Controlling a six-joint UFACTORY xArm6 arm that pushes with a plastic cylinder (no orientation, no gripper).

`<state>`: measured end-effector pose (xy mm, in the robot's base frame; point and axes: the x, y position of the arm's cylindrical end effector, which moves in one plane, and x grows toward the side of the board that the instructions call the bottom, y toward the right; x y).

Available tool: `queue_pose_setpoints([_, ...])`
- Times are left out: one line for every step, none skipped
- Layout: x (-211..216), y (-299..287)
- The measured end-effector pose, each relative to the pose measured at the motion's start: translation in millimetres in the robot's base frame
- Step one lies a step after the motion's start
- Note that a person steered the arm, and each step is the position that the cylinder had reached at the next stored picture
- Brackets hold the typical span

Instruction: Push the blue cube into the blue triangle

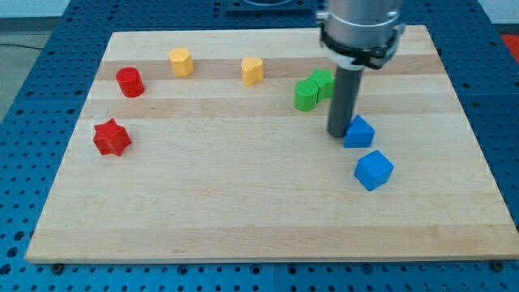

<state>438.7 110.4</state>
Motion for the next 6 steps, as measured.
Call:
queue_pose_setpoints([27.5, -35.4])
queue_pose_setpoints([97.0, -31.5])
queue_pose_setpoints([133.9, 3.3])
queue_pose_setpoints([115.2, 37.4])
queue_pose_setpoints([74.5, 31.0])
queue_pose_setpoints([80.0, 24.2])
